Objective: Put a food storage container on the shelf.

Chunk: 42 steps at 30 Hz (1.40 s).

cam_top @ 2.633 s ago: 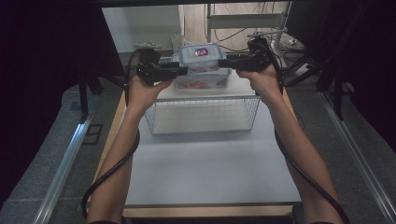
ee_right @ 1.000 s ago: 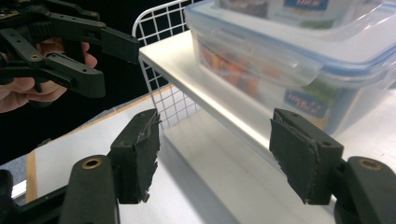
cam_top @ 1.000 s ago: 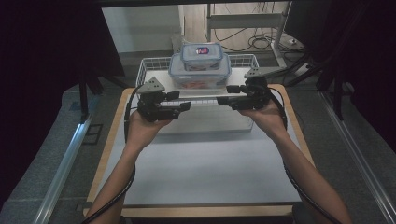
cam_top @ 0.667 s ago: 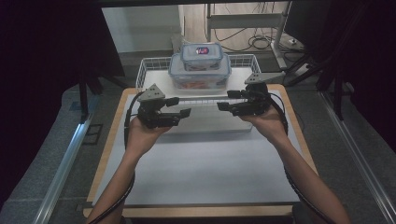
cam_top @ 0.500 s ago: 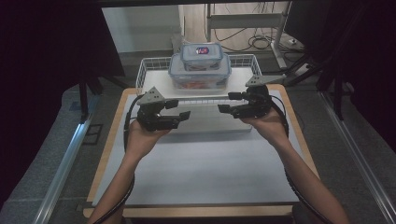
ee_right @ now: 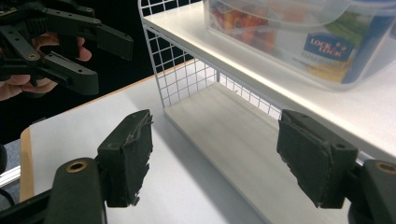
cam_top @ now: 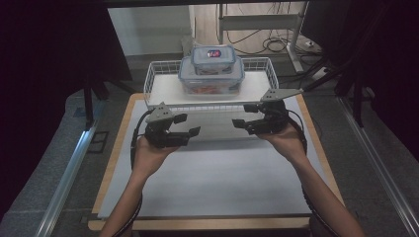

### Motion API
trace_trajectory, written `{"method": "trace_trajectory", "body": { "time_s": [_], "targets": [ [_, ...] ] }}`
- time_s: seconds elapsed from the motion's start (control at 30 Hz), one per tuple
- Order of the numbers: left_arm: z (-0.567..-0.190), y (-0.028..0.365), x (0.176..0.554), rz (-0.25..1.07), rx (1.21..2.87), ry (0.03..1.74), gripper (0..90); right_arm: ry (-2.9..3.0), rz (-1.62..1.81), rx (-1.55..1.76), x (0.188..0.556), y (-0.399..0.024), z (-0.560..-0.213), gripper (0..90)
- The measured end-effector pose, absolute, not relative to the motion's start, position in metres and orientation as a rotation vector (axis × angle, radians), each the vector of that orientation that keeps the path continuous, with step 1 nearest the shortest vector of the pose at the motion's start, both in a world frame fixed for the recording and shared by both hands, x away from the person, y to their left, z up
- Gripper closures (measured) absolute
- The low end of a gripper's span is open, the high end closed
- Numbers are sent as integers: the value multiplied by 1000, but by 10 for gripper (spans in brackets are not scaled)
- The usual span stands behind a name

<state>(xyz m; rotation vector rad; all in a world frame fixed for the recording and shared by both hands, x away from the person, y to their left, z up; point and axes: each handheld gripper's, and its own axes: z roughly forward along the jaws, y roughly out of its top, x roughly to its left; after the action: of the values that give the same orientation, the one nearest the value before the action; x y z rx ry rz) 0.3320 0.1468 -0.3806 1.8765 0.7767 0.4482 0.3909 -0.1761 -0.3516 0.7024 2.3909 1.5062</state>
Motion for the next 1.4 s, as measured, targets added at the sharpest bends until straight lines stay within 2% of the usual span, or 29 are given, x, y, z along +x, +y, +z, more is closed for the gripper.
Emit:
{"method": "trace_trajectory", "body": {
  "time_s": [0.8,1.13,1.4],
  "targets": [
    [-411,145,308,455,1904,791,293,2367,1502,757,378,-194,-382,194],
    [-419,140,295,463,1916,804,209,2361,1468,760,366,-197,-392,147],
    [-430,140,289,461,1920,819,176,2356,1469,771,360,-205,-398,139]
  ]
}}
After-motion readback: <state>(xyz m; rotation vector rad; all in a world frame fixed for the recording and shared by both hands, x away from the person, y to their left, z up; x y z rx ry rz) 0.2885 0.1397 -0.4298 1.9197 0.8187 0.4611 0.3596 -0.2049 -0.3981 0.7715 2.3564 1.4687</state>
